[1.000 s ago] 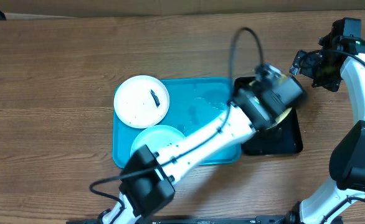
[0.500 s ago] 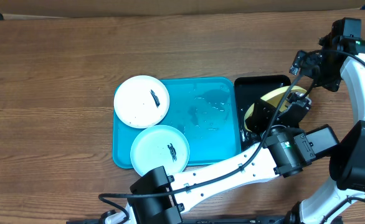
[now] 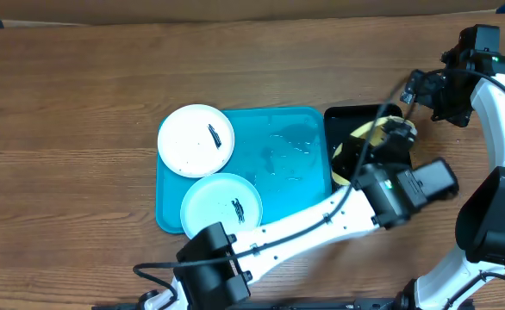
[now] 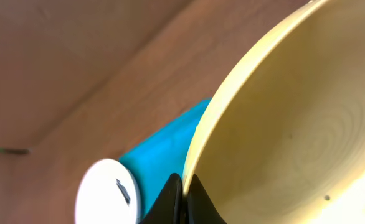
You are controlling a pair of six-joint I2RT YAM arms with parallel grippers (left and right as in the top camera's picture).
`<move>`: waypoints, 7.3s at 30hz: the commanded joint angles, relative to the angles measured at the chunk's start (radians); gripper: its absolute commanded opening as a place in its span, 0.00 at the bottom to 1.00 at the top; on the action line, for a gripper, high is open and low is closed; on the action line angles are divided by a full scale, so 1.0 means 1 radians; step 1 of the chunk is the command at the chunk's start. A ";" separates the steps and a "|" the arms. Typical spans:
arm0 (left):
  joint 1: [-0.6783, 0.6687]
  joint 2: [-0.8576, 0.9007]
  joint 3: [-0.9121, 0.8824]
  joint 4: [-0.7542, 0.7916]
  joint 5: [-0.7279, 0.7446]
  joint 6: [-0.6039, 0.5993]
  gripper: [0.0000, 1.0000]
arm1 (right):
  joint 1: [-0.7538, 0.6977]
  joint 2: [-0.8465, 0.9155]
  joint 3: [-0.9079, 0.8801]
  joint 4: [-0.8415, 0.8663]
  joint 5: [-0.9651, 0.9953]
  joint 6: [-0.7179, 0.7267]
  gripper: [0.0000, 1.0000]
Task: Clean dirty plates on tray and stack at the side
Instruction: 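Carry the yellow plate with the left gripper to the table left of the tray, then grip the rim of the upper white plate with the left gripper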
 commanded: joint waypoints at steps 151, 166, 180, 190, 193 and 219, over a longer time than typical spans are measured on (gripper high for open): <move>1.207 -0.169 -0.678 0.241 1.051 0.100 0.04 | 0.001 -0.006 0.010 0.003 -0.001 0.005 1.00; 1.068 -0.169 -0.678 0.278 1.122 0.014 0.04 | 0.001 -0.006 0.010 0.003 -0.001 0.005 1.00; 0.901 -0.169 -0.677 0.352 1.156 -0.088 0.04 | 0.001 -0.006 0.010 0.003 -0.001 0.004 1.00; 0.897 -0.175 -0.592 0.252 1.248 0.000 0.41 | 0.001 -0.006 0.010 0.003 -0.001 0.005 1.00; 0.893 -0.185 -0.523 0.171 1.240 0.030 0.46 | 0.001 -0.006 0.010 0.003 -0.001 0.004 1.00; 0.768 -0.250 -0.456 -0.056 1.154 0.010 0.49 | 0.004 -0.007 0.010 -0.008 -0.359 -0.005 1.00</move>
